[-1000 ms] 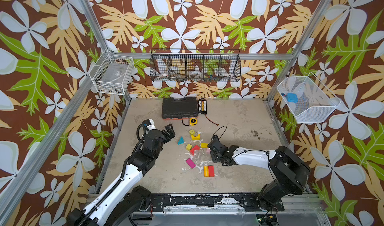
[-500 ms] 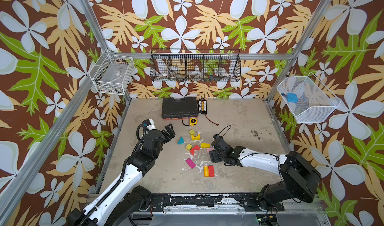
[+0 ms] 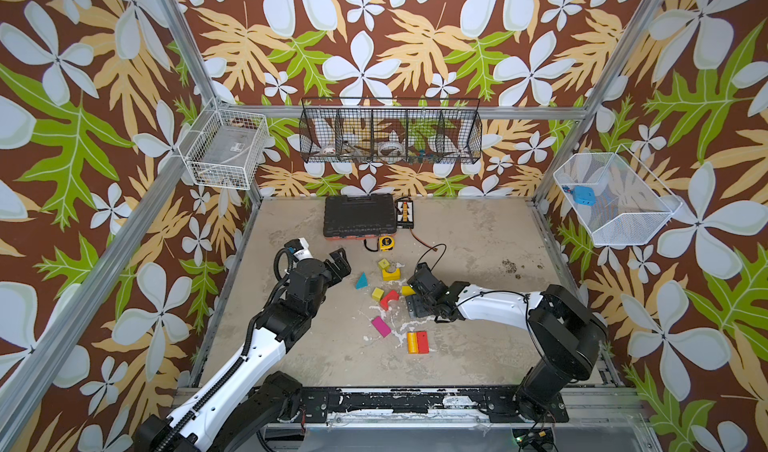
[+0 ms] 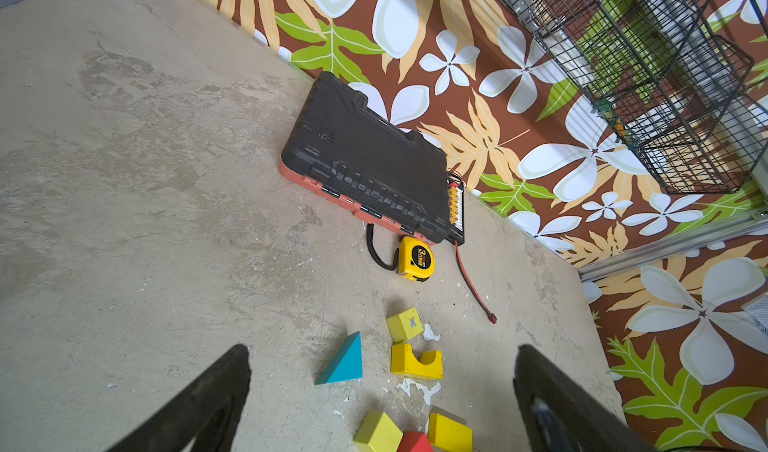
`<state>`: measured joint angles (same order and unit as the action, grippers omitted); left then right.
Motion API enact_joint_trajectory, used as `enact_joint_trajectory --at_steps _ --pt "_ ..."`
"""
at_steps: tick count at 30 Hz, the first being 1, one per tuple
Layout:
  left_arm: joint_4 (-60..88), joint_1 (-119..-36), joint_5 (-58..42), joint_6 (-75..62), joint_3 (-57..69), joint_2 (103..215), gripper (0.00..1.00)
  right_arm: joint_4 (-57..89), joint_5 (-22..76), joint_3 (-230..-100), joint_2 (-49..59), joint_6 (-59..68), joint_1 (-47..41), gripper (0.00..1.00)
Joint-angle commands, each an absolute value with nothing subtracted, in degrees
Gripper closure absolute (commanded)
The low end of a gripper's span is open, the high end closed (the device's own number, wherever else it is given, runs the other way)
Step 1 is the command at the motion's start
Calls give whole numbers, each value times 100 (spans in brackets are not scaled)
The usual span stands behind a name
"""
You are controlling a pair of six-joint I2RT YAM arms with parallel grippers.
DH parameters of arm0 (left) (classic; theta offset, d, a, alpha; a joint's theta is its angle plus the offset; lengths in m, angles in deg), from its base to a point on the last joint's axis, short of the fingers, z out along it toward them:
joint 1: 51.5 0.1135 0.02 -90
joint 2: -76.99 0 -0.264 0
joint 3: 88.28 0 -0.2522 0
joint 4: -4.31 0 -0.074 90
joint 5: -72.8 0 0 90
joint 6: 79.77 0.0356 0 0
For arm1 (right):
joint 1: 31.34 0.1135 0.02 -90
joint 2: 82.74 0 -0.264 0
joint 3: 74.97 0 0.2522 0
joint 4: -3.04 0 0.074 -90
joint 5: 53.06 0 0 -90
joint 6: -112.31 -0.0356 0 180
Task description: Build the wood block tower
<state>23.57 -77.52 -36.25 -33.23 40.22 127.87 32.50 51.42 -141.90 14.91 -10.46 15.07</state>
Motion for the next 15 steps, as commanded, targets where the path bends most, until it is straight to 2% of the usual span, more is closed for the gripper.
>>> enact_joint_trajectory --at_steps 1,9,15 --pt "2222 -7742 -3634 -3362 4024 12783 0 3409 5356 -14234 1533 -1140 1507 10" --pt "2247 -7742 -3567 -3376 3990 12843 0 3376 5284 -14305 1727 -1117 1506 19" --pt "2254 -7742 -3584 -3377 3992 12830 0 3343 5221 -14322 1750 -1119 1524 19"
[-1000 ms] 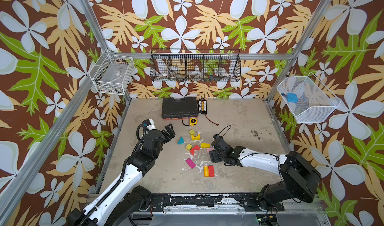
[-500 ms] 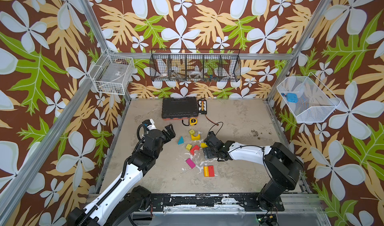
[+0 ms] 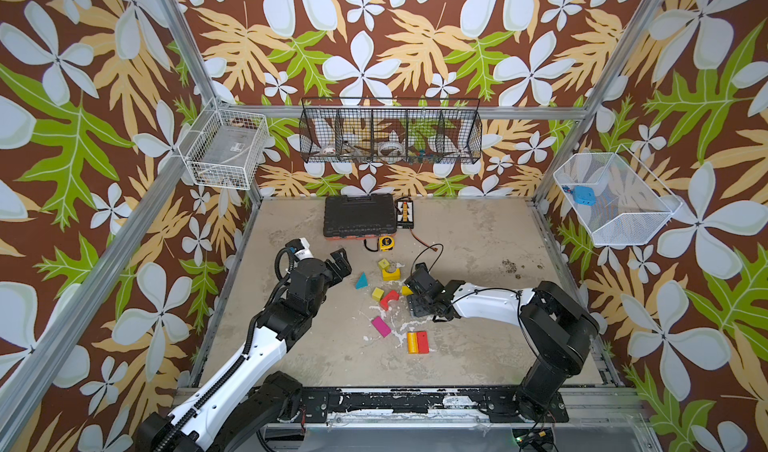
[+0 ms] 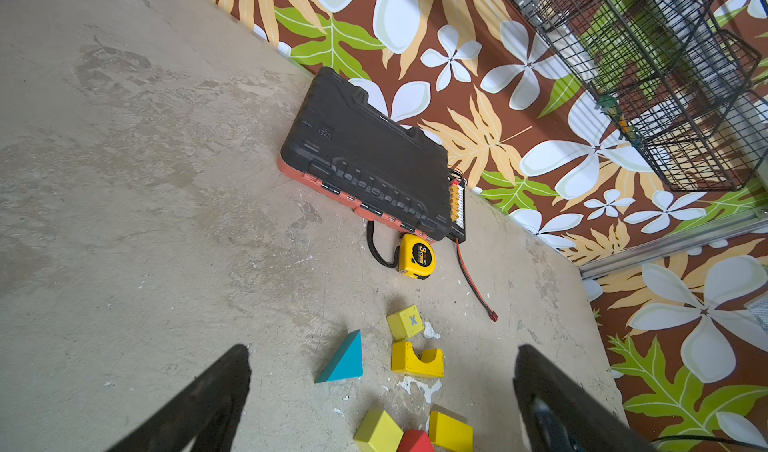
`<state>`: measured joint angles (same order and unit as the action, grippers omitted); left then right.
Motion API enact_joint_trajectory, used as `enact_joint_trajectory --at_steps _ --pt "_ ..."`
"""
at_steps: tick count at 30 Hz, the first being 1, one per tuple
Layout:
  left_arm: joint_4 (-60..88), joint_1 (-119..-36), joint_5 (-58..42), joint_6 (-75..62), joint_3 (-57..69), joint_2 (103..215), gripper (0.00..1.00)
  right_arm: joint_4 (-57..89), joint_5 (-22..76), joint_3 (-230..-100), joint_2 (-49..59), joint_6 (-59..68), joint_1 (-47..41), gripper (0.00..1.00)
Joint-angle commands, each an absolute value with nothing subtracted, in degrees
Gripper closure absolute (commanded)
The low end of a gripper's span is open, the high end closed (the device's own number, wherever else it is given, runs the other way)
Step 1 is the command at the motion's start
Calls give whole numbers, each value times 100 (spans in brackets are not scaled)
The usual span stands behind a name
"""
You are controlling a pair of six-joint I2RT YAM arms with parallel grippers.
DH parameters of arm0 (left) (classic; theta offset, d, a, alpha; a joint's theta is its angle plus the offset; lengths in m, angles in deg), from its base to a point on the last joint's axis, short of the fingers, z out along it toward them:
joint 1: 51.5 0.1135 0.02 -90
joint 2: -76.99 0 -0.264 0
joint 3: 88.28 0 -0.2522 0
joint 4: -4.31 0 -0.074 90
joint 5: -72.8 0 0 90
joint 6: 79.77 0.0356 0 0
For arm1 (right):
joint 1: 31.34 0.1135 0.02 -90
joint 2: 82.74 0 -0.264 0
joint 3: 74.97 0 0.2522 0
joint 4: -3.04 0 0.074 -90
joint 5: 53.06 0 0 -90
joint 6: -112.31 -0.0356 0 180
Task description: Build the wood block tower
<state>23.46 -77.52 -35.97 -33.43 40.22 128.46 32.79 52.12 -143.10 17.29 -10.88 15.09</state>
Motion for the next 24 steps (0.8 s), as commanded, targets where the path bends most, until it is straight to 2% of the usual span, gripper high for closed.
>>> enact_joint_trajectory --at_steps 1,18,24 --pt "2262 -7742 -3584 -3380 3983 12817 0 3329 5192 -14322 1742 -1118 1535 19" --pt "2218 -7742 -3557 -3381 4017 12832 0 3456 5448 -14542 2033 -1125 1774 21" --pt "2236 -7742 -3573 -3389 4011 12799 0 3491 5460 -14562 2086 -1118 1770 31"
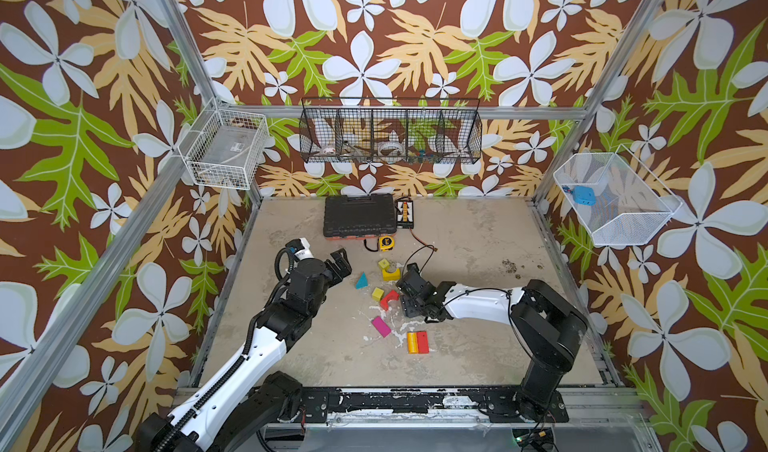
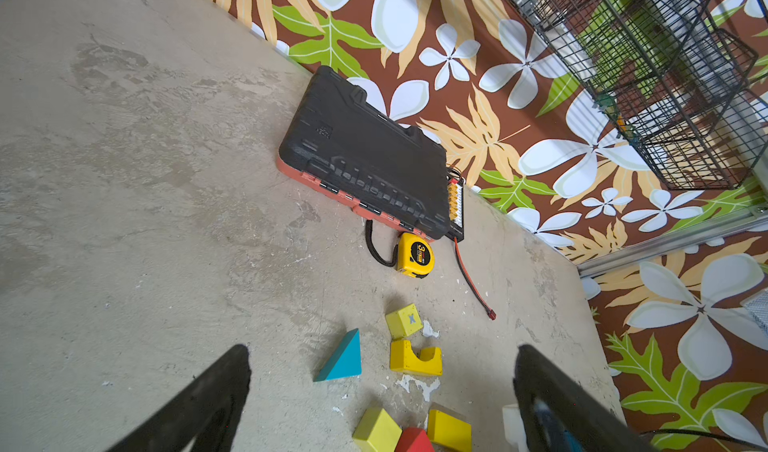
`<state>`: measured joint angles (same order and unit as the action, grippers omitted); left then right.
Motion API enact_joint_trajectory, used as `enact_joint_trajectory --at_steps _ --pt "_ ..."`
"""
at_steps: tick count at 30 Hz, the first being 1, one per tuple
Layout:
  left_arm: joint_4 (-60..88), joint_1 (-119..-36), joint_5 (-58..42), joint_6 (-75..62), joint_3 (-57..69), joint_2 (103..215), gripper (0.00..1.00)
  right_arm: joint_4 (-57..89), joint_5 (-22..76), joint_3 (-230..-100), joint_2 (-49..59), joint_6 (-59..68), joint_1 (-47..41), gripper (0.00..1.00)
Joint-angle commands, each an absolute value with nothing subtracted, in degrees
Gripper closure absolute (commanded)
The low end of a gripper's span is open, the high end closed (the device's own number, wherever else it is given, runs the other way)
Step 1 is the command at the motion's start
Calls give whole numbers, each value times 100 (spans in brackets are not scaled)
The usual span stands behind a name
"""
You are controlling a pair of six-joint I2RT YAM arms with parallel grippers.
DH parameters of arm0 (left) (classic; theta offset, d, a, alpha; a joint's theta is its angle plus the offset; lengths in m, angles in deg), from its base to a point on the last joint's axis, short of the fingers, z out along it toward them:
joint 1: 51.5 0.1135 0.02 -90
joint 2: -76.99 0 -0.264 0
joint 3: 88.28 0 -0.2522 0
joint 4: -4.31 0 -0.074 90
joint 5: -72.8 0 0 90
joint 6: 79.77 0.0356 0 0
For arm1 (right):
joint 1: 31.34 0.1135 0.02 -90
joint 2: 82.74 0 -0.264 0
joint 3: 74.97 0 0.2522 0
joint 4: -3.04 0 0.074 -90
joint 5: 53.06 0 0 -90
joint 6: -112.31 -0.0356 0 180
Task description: Build the wood block tower
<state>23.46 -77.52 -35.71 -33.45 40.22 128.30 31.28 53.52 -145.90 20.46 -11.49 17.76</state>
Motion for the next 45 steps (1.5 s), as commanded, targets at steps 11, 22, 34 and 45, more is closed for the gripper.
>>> enact_joint_trajectory --at_steps 11,22,34,45 --pt "2190 -7742 -3542 -3398 4051 12797 0 3642 5553 -14522 1814 -1284 1957 48" --pt "2185 -7740 -3522 -3404 4043 12935 0 4216 5519 -14248 -159 -2115 2066 64" --pt "2194 -7742 -3536 -3393 4074 12842 0 4040 5983 -12917 -1841 -3753 3114 75" --pt "2233 -7742 -3653 -3389 4078 12811 0 4476 5996 -13505 -780 -4770 3873 95"
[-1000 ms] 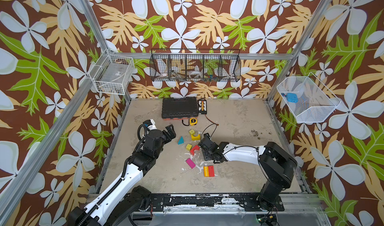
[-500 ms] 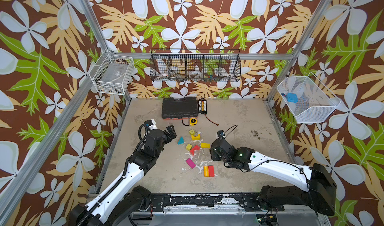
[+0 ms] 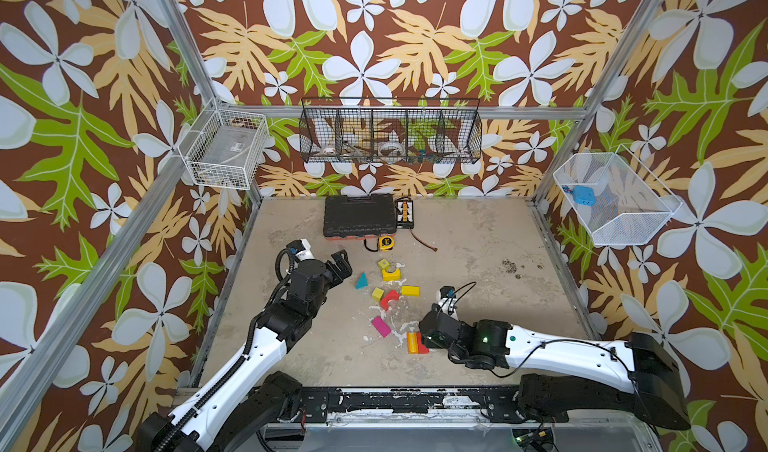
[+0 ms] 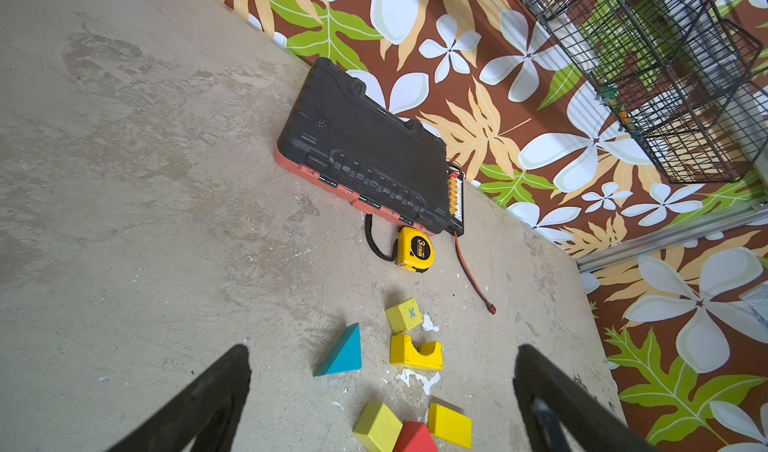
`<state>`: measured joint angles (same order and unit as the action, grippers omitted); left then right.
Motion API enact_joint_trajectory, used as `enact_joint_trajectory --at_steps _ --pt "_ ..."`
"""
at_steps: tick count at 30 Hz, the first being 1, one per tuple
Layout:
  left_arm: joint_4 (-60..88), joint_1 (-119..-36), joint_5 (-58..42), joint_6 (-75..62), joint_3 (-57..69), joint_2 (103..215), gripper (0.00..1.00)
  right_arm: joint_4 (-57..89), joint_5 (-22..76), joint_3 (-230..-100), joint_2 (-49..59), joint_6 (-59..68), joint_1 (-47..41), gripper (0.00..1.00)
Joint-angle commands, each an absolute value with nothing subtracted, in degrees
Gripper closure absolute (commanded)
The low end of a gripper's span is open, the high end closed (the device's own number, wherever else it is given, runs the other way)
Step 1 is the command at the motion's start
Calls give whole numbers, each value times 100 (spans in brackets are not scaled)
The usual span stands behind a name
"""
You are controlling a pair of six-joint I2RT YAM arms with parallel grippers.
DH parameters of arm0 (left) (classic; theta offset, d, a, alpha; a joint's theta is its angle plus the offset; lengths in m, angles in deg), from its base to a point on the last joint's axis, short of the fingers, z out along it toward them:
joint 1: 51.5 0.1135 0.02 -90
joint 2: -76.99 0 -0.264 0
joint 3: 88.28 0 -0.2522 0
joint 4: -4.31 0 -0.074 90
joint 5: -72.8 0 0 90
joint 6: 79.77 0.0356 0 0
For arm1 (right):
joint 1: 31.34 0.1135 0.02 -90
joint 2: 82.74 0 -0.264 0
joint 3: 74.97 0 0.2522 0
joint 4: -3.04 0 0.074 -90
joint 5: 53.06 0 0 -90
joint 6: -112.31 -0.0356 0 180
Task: Build the wood block tower
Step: 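Lift the pink block and carry it toward the orange and red blocks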
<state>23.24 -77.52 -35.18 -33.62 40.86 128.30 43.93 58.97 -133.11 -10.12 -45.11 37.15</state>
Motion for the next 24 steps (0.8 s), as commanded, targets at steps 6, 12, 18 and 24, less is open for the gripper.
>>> enact_joint_trajectory --at_steps 6,12,18,24 --pt "2221 -7742 -3629 -3389 4087 12771 0 4687 6165 -13984 182 -4887 4073 87" --pt "2219 -7742 -3592 -3389 4078 12786 0 4723 6322 -14129 544 -4773 4073 79" --pt "2238 -7742 -3590 -3389 4078 12763 0 4782 6472 -14090 656 -4563 4051 74" --pt "2239 -7742 -3594 -3389 4078 12761 0 4644 6402 -14024 718 -4475 4030 72"
